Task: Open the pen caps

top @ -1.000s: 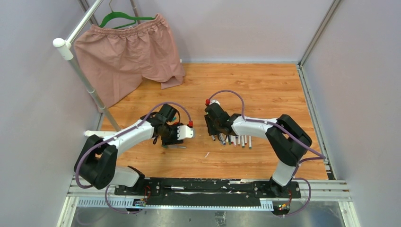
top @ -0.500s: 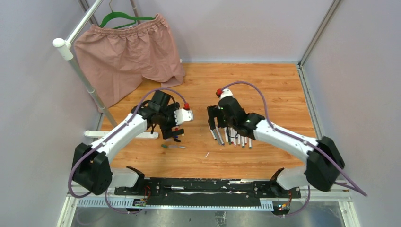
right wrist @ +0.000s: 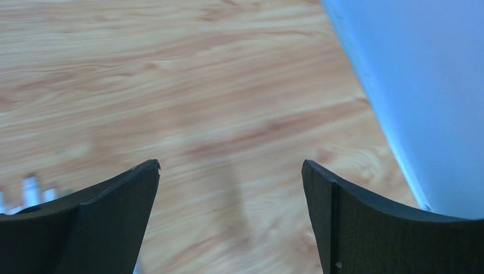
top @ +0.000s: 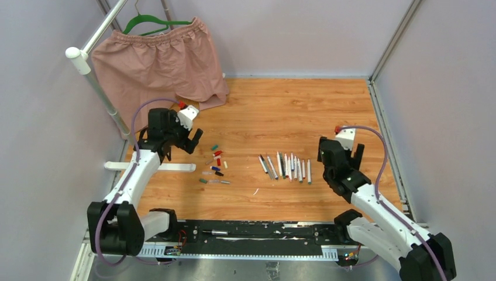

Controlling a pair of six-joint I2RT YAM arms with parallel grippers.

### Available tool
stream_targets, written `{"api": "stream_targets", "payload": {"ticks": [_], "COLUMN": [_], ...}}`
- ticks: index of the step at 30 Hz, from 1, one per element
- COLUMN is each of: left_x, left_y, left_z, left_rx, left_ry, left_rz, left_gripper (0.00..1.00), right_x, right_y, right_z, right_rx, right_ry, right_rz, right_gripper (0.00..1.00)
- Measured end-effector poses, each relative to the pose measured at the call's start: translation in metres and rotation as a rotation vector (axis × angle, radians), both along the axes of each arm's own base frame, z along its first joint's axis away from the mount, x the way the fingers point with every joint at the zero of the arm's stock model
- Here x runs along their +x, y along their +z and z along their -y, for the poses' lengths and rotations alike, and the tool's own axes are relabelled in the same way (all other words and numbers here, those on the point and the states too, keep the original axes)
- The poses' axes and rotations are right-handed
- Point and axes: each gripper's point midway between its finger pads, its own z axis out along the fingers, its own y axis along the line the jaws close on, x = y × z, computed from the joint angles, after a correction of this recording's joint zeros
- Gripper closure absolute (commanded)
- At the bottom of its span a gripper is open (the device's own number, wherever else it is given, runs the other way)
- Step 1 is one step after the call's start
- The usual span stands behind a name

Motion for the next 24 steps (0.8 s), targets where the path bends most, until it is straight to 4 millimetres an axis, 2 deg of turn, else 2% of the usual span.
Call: {"api": "stream_targets", "payload": {"ticks": [2,4,8,11,14,18,24], "left_x": [0.003,0.005,0.006,0.009,0.018,0.033,0.026], "left_y": [-0.019,-0.043,-0.081,-0.094,-0.088,-0.072,-0.075], "left_z": [-0.011,-0.015,-0.024,-0.03,-0.031,-0.03,-0.025], "left_rx": [-0.043,-0.085,-0.154,-0.185,-0.212,-0.261,-0.331], "left_ry": [0.077,0.133,0.224,0.268,0.278,0.288,0.288], "left_rz": [-0.02,-0.047,-0.075,-0.064,-0.008,0.113,0.24], "left_gripper": [0.0,0.0,0.0,0.0,0.0,0.0,0.0], "right_x": [-0.009,-0.015,-0.017,-0.016,-0.007,0.014,0.041], "right_y": [-0.011,-0.013,-0.015,-0.028,-0.041,-0.054,-0.058], "right_z": [0.028,0.052,0.083,0.098,0.102,0.096,0.082], "right_rx": [-0.04,-0.062,-0.055,-0.053,-0.078,-0.112,-0.104], "right_ry": [-0.101,-0.206,-0.35,-0.407,-0.414,-0.361,-0.251], "right_rz": [-0.001,0.025,0.101,0.119,0.097,0.07,0.128], "right_gripper": [0.02,0.05,0.0,0.0,0.0,0.02,0.04]}}
